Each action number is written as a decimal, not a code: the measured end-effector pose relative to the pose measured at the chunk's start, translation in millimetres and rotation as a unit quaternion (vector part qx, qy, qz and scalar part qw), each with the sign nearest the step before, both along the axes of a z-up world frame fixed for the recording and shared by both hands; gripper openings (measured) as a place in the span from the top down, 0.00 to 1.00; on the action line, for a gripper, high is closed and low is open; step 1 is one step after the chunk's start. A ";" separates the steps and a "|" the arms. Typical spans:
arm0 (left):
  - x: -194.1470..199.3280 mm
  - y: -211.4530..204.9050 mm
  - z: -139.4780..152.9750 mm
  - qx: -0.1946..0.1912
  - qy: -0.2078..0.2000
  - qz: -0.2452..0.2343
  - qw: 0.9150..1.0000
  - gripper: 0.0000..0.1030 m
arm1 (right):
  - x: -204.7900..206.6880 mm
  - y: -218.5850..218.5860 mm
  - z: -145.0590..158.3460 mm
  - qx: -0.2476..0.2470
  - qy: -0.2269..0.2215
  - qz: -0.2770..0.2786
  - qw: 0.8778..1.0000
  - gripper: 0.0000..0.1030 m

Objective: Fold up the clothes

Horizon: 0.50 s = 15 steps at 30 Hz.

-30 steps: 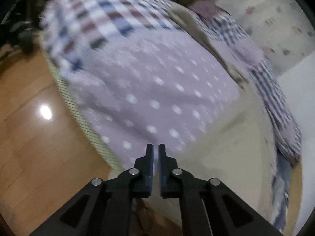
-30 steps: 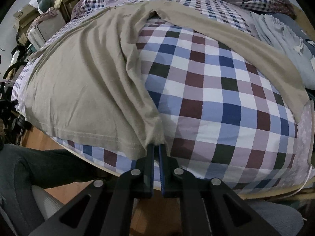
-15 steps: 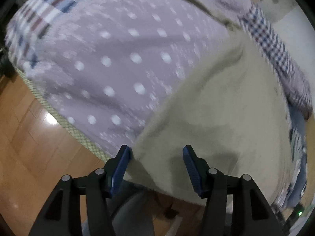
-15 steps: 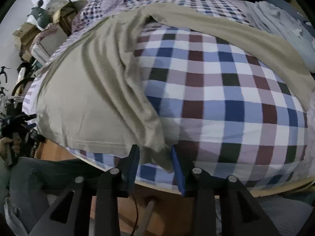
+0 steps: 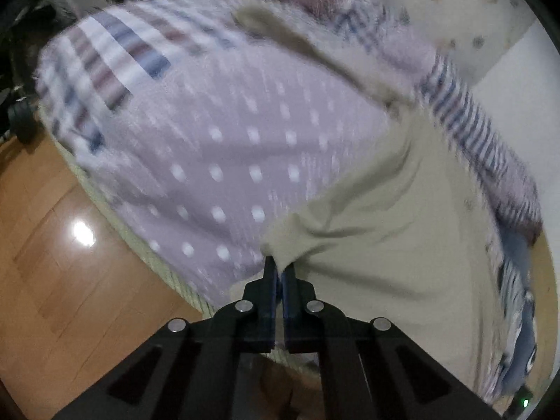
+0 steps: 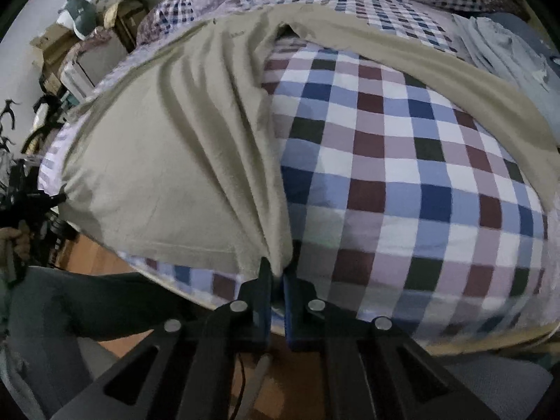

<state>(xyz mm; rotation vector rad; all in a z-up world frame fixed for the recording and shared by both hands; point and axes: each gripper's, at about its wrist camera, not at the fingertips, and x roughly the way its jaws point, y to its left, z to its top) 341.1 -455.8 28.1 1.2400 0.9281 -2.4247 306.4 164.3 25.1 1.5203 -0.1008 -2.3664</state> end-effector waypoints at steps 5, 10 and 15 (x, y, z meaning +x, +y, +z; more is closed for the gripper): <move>-12.2 -4.4 -12.4 0.018 -0.038 0.031 0.999 0.99 | 17.4 -4.3 6.9 -0.007 -0.023 0.026 0.999 0.99; -27.2 10.7 -23.9 -0.005 -0.103 0.017 0.994 0.99 | 11.6 -12.2 -16.5 0.041 -0.065 0.035 0.996 0.98; -21.5 11.4 -34.0 0.001 -0.137 0.031 0.990 0.95 | 9.6 -8.3 -21.5 0.052 -0.081 0.034 0.995 0.98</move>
